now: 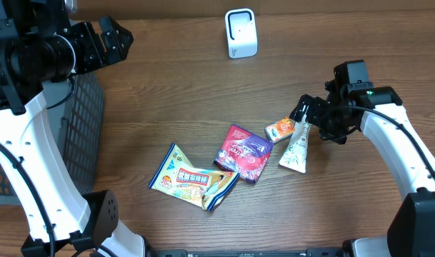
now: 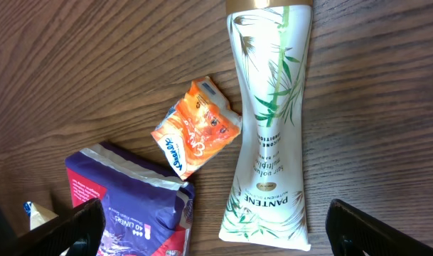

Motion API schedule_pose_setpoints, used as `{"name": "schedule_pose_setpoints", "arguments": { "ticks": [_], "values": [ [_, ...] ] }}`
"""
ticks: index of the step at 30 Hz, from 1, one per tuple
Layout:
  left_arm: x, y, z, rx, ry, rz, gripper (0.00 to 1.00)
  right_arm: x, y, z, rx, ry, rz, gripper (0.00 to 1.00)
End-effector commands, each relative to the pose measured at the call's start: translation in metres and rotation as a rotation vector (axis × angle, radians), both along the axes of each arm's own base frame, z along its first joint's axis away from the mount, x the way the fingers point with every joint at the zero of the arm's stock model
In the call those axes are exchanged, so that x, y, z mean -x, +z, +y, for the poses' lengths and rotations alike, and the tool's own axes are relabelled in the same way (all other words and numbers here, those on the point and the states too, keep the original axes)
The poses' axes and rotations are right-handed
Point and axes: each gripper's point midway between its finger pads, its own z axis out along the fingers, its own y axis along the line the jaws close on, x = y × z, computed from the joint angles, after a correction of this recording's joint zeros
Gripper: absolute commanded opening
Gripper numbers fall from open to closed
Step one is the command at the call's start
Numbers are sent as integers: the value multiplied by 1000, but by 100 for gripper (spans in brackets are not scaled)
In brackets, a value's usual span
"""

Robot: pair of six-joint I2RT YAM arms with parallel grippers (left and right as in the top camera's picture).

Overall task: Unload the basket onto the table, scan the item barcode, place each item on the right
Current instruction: 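Reach the right gripper down to the white Pantene tube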

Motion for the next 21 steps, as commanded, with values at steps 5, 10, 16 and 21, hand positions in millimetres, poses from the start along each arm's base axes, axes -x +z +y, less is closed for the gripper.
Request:
{"name": "schedule_pose_setpoints", "arguments": {
  "ticks": [5,10,16,21],
  "values": [
    [2,5,-1,0,-9,-21,100,-11,13,10,-70,-23,-39,100],
    [2,5,-1,0,-9,-21,100,-38,13,-12,61,-71,-153,100],
    [2,5,-1,0,-9,-21,100,-41,-14,-43,242,-123,-112,90],
    [2,5,-1,0,-9,-21,100,-32,-33,-29,176,-89,-30,60]
  ]
}}
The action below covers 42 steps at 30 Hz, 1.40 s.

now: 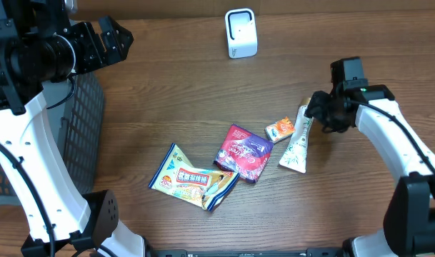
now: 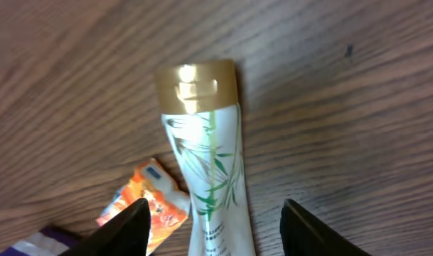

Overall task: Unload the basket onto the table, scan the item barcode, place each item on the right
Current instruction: 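Reach the right gripper down to the white Pantene tube, then grasp the white tube with right gripper and set it down rightward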

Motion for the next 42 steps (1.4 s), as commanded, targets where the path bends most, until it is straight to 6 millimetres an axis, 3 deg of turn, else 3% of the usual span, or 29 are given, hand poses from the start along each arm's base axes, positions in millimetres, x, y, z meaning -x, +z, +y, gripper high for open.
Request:
{"name": "schedule_pose_setpoints", "arguments": {
  "ticks": [1,7,13,15,18,20,25,28,29,30,33,36,42],
  "values": [
    [2,5,0,-1,-9,-21,100,4,-19,9,-23,16,63,63],
    [2,5,0,0,-8,-21,100,14,-58,5,23,17,179,63],
    [2,5,0,-1,-8,-21,100,32,-73,2,40,26,234,45],
    [2,5,0,-1,-8,-21,100,37,-76,1,41,26,251,33],
    [2,5,-1,-1,-9,-21,100,37,-71,6,16,30,261,4],
    [2,5,-1,-1,-9,-21,100,34,-62,6,11,26,264,4],
    [2,5,-1,-1,-9,-21,100,10,-13,18,-36,68,228,4],
    [2,5,-1,-1,-9,-21,100,-4,33,57,-224,279,146,4],
    [2,5,-1,0,-9,-20,100,-5,74,90,-415,458,61,4],
    [2,5,-1,0,-10,-21,100,0,102,112,-564,561,6,4],
    [2,5,-1,-1,-9,-21,100,20,142,142,-851,658,-29,4],
    [2,5,-1,0,-10,-21,100,36,171,154,-1048,699,-42,4],
    [2,5,-1,-1,-9,-21,100,43,204,159,-1250,665,-38,4]
  ]
}}
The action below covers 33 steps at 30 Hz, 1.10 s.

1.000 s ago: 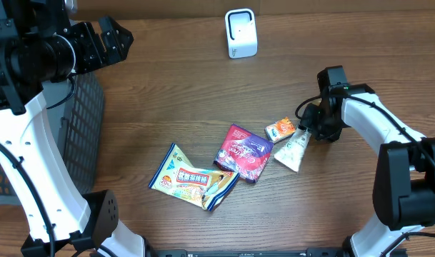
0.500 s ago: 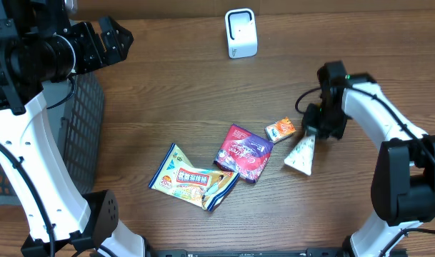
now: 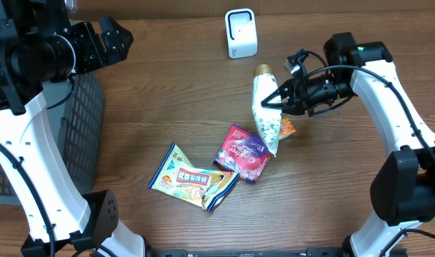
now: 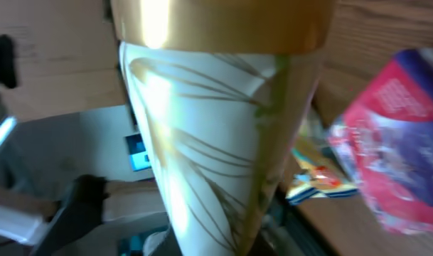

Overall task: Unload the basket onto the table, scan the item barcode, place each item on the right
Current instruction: 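Grasp the white tube with right gripper and set it down rightward, then reach the right gripper to the purple-red liner pack and grasp it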

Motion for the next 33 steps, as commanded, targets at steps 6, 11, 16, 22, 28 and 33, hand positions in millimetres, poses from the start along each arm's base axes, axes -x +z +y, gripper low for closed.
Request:
{"name": "schedule_pose_setpoints", "arguments": {
  "ticks": [6,11,16,22,28,33],
  "values": [
    [2,5,-1,0,-10,-21,100,-16,3,-2,48,-31,-85,4],
    [2,5,-1,-1,-9,-21,100,-59,-94,-112,921,-477,69,4],
    [2,5,-1,-1,-9,-21,100,-69,-99,-184,1298,-711,28,4],
    [2,5,-1,0,-10,-21,100,-61,-118,-193,1367,-700,42,4],
    [2,5,-1,-1,-9,-21,100,-47,-150,-200,1417,-672,64,14],
    [2,5,-1,-1,-9,-21,100,-35,-153,-202,1446,-612,82,51]
  ]
}}
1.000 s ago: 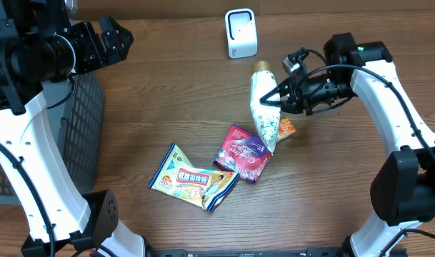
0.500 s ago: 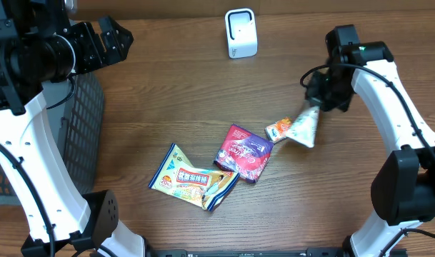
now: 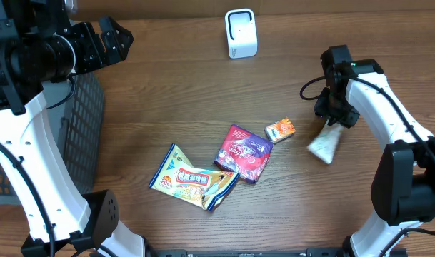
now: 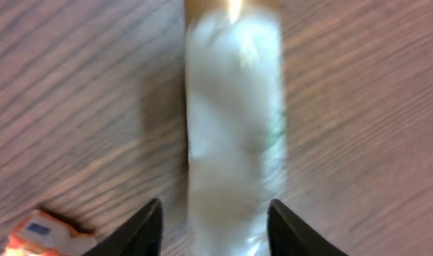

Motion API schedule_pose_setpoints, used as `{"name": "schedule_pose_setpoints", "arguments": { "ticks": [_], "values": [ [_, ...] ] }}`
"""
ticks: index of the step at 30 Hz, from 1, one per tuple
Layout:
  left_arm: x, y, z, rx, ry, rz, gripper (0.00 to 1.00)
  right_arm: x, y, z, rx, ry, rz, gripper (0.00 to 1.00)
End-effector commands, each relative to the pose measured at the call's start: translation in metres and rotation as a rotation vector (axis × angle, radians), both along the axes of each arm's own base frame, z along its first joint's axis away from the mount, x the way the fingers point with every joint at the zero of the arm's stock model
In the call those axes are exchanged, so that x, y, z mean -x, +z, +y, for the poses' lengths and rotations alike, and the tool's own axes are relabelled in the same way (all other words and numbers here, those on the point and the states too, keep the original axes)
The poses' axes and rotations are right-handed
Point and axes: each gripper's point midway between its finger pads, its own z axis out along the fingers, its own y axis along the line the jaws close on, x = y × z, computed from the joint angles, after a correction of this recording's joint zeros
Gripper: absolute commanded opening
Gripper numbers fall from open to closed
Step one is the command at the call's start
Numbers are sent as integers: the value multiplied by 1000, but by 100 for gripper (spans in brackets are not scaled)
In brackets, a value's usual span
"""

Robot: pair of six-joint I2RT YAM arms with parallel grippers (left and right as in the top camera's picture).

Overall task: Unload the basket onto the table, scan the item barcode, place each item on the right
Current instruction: 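Reach the right gripper to the purple-red liner pack and grasp it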

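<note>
The white Pantene tube (image 3: 324, 146) lies on the wooden table, right of the small orange packet (image 3: 281, 129). My right gripper (image 3: 337, 120) is at the tube's upper end. In the right wrist view the tube (image 4: 234, 128) is blurred, its gold cap at the top edge. It runs between the open fingers of my right gripper (image 4: 215, 227), with a gap on the left side. The white scanner (image 3: 241, 33) stands at the back of the table. My left gripper (image 3: 117, 37) hangs open and empty at the far left.
A purple pouch (image 3: 243, 153) and a yellow-blue snack packet (image 3: 193, 178) lie mid-table. The orange packet (image 4: 42, 238) shows at the lower left of the right wrist view. A dark mesh basket (image 3: 85, 135) stands at the left edge under my left arm.
The tube was held up in my right gripper in front of the scanner. Now it is down on the table to the right of the orange packet, with the fingers apart around it. My left arm has not moved.
My right gripper first hovered open above the tube lying beside the orange packet. It then stood lower over the capped end. Later it held the tube raised near the scanner. Now the tube is back on the table, farther right than where it began.
</note>
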Motion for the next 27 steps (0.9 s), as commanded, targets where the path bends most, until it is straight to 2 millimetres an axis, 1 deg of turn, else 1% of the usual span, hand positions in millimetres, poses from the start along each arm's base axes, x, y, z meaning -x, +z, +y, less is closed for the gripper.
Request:
{"name": "schedule_pose_setpoints", "arguments": {
  "ticks": [1,2,4,5,7,8,10,11,12,14,17,19,20,21,22,24,27],
  "values": [
    [2,5,-1,0,-10,-21,100,1,11,-3,30,43,1,56],
    [2,5,-1,0,-10,-21,100,1,15,-3,30,49,5,57],
    [2,5,-1,0,-10,-21,100,-1,21,7,-21,95,10,57],
    [2,5,-1,0,-10,-21,100,-3,23,17,-68,139,10,57],
    [2,5,-1,0,-10,-21,100,-6,24,43,-185,216,2,57],
    [2,5,-1,0,-10,-21,100,-6,24,51,-219,229,-1,56],
    [2,5,-1,0,-10,-21,100,-5,27,89,-387,277,-13,58],
    [2,5,-1,0,-10,-21,100,-2,32,119,-508,369,-19,63],
    [2,5,-1,0,-10,-21,100,7,38,147,-591,532,-20,68],
    [2,5,-1,0,-10,-21,100,26,38,182,-594,756,0,76],
    [2,5,-1,0,-10,-21,100,38,34,205,-522,868,10,80],
    [2,5,-1,0,-10,-21,100,42,30,216,-460,922,5,80],
    [2,5,-1,0,-10,-21,100,44,27,223,-415,957,-3,85],
    [2,5,-1,0,-10,-21,100,45,23,227,-379,977,-11,92],
    [2,5,-1,0,-10,-21,100,45,20,230,-356,980,-17,95],
    [2,5,-1,0,-10,-21,100,41,14,230,-276,925,-44,95],
    [2,5,-1,0,-10,-21,100,36,12,232,-258,911,-73,95]
  ]
}}
